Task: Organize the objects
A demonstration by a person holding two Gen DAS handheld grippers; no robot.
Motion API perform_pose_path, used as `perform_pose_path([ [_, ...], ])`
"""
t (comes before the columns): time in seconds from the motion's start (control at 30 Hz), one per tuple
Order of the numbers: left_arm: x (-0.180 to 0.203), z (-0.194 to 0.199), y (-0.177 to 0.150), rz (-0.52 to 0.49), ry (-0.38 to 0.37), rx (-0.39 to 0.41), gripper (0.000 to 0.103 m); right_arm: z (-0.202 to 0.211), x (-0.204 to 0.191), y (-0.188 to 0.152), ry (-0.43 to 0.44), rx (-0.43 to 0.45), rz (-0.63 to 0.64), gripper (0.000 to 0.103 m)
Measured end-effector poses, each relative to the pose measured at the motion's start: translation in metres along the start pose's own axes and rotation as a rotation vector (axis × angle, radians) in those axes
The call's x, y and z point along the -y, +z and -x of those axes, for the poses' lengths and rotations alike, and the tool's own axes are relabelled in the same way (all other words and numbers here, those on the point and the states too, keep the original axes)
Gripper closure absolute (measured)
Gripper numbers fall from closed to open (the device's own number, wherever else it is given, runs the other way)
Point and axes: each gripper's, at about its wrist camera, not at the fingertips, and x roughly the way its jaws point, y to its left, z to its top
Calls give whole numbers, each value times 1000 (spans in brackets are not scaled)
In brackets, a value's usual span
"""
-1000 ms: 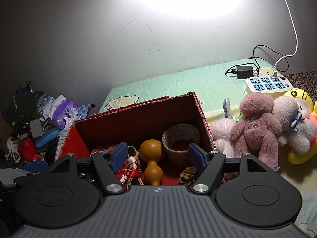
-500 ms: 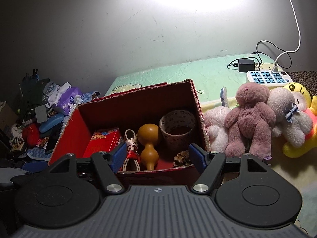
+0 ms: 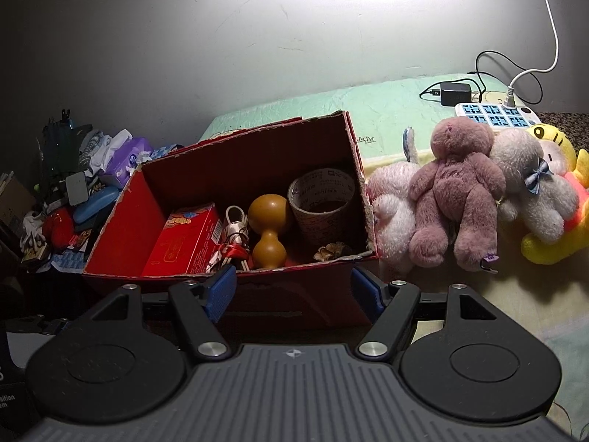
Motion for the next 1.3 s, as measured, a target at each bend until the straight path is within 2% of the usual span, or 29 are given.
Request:
perform_pose_path([
  [0.27, -8, -19, -7, 63, -78, -105, 2, 2, -1, -4, -10, -7, -15, 31],
  [0.57, -17, -27, -14, 83, -108, -141, 2, -3, -10, -10, -18, -23, -15, 31],
  [1.07, -24, -32, -21, 40, -109, -162, 2, -10, -26, -21, -31, -63, -16, 31],
  [1.3, -29, -18, -17, 14, -82, -98, 2, -5, -29, -17, -42, -44, -14, 31],
])
